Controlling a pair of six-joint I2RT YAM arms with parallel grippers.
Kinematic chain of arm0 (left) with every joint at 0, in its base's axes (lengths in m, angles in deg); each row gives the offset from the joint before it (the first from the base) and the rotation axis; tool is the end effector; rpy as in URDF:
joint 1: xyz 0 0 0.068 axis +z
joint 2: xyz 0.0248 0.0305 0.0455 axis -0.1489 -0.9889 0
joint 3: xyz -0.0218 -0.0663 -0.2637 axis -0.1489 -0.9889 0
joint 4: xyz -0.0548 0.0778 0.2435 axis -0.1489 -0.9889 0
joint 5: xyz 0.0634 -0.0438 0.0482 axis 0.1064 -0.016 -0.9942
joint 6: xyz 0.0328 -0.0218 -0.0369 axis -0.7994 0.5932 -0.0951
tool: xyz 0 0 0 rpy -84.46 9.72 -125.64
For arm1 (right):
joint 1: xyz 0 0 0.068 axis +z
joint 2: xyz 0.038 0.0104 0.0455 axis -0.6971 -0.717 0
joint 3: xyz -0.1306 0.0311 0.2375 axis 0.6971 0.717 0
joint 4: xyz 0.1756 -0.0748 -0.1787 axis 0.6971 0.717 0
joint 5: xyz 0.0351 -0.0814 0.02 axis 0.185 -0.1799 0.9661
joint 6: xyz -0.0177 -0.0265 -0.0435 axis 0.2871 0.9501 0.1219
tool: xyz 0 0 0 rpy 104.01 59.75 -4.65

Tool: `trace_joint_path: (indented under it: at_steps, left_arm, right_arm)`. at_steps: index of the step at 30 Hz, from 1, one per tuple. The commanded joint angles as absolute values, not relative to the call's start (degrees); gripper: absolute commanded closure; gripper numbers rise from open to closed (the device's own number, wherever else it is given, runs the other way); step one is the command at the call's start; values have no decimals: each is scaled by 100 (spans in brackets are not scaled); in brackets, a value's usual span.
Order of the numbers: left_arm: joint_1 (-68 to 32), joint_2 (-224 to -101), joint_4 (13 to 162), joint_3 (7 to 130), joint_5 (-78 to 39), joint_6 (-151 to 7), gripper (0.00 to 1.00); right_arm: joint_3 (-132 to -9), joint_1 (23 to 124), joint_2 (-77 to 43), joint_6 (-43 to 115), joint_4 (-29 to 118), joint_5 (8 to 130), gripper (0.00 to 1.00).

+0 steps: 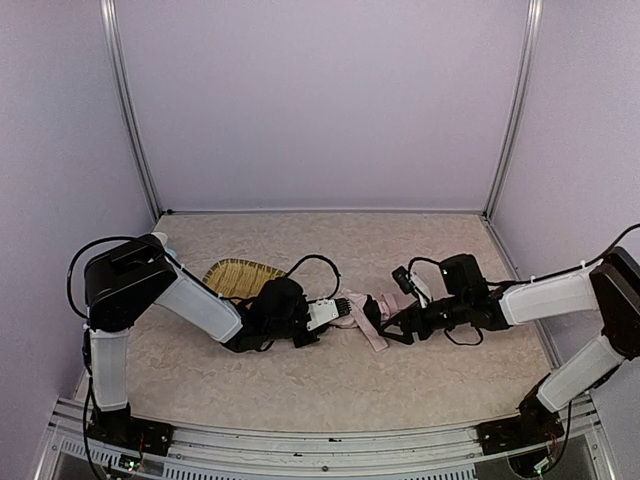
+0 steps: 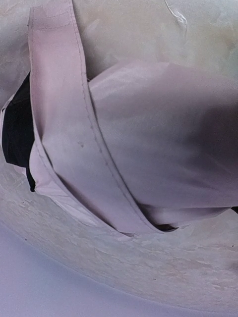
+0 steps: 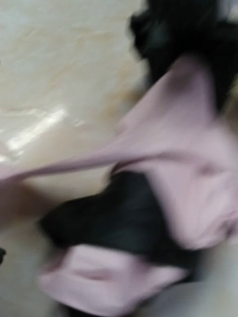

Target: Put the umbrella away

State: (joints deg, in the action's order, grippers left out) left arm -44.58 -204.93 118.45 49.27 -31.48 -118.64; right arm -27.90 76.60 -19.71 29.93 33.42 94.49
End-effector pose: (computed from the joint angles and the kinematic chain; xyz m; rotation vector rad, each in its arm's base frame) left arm 0.2392 -0.3154 0.0964 1.4497 1.5379 -0.1175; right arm 0.2198 0.1624 0.1574 -0.7118 2.2513 1.0510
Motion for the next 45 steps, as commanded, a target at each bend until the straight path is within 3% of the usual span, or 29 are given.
trace_joint_path:
  at_steps: [1,3,7,11,19,31,36,45]
  left_arm:
    - [-4479,-20473,11497,4731,-3269,-11937,100]
    - [-4479,-20453,11491,4712,-3248,-11926,100]
    - [-4496,-20457,11480,4701,-3248,-11925,100]
    - [-4497,-20469,11475,4707,-3252,-11926,100]
    - [-4449,-20468,11379,4829,-3261,-11695,100]
    - [-4208,-20620,11327,5274,-3467,-11387,100]
    - [-3617,-21054,10827,6185,-3476,-10335,100]
    - [-2871,-20230,10634,6917,-2144,-9258,100]
  right_arm:
    - [-2818,7645,-2424,2652,3610,9568,24]
    - [-2870,7645,-2643,2693,3538,9619,25]
    - [-2878,7645,-3039,2643,3201,9972,38]
    - [-2885,7645,-3306,2663,2983,10024,42]
    - [-2986,7644,-3636,2628,2737,10449,99]
    - [-3381,7743,-3276,2354,2707,11032,100]
    - [-4008,8171,-2736,2242,3104,11164,100]
    - [-3658,8594,-2255,2022,3464,10862,100]
